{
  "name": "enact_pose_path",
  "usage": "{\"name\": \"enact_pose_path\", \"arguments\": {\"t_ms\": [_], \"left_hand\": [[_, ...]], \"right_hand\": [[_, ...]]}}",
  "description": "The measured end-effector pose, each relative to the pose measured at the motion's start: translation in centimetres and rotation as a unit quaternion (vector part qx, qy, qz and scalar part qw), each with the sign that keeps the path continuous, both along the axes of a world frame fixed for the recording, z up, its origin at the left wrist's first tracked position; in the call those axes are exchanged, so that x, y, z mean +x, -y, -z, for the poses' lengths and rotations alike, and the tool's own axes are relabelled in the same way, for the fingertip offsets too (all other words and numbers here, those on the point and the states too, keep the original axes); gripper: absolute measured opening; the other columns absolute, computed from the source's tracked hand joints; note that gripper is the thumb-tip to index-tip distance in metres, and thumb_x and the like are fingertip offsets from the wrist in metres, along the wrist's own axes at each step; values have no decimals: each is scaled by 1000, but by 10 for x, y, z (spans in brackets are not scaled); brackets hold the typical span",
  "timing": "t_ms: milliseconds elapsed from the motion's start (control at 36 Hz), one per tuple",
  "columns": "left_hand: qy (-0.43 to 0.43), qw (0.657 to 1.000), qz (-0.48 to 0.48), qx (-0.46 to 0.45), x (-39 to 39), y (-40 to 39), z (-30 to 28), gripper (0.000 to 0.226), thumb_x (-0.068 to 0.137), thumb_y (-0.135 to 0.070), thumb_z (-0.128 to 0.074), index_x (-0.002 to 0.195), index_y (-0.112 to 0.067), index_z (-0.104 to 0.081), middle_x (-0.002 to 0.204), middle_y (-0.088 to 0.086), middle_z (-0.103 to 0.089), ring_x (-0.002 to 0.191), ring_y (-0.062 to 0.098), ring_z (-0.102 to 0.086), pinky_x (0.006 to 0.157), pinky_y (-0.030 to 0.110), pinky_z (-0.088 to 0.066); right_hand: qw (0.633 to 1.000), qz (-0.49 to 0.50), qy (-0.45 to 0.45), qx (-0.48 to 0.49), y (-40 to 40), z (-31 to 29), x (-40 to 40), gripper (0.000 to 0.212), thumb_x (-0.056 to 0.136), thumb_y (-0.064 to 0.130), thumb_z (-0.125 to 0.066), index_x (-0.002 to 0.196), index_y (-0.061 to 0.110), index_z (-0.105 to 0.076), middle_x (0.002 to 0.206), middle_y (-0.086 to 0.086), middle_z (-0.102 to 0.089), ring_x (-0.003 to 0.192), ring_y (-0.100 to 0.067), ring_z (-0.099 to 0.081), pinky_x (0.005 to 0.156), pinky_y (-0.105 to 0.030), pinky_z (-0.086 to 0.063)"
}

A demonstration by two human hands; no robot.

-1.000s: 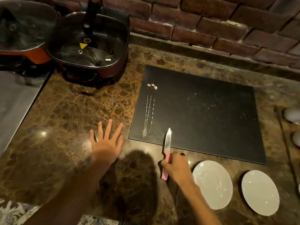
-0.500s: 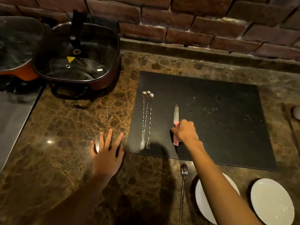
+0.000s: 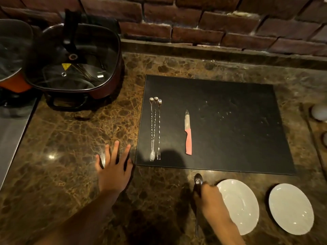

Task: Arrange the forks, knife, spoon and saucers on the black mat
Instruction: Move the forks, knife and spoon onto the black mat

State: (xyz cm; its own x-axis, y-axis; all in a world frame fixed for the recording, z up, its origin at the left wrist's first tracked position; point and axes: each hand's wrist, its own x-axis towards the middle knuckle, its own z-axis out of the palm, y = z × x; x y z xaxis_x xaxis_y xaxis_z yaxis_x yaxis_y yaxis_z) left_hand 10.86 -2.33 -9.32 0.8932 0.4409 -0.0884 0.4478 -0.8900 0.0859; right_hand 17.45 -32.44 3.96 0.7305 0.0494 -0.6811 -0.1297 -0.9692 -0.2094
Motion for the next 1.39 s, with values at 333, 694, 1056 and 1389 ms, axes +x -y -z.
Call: {"name": "enact_pose_path", "arguments": {"t_ms": [333,694,1056,1389], "left_hand": [[6,1000,-5,-15,0,2,-5,56,100,-55,-24,156,-51,-19,171,-8,-12,158,25,-10,119,63,-13],[-13,1000,-2,-6,2,1,-10,55,100,-54,-26,155,-48,-22,170,-6,-15,157,27,-14,119,63,-15],[-34,999,-11,-23,3,3,-16,56,100,-53,-22,156,-49,-20,171,-7,-12,158,24,-6,120,62,-13],[-45,999,-7,-16,4,4,-20,58,99,-50,-23,156,-44,-25,170,-4,-15,157,28,-12,117,65,-19]], "right_hand": [[998,24,-52,0,-6,18,-20,22,94,12,-52,111,13,-66,103,-5,-71,93,-23,-68,79,-27,-54],[998,43,1,34,1,4,10,12,86,27,-64,91,17,-68,81,-1,-66,75,-20,-64,67,-29,-52],[981,150,122,31,18,12,173,32,75,26,-74,77,-5,-68,76,-27,-69,77,-38,-70,74,-44,-59],[978,173,110,28,17,22,204,27,81,21,-72,66,0,-64,59,-16,-69,49,-23,-68,41,-25,-47]]}}
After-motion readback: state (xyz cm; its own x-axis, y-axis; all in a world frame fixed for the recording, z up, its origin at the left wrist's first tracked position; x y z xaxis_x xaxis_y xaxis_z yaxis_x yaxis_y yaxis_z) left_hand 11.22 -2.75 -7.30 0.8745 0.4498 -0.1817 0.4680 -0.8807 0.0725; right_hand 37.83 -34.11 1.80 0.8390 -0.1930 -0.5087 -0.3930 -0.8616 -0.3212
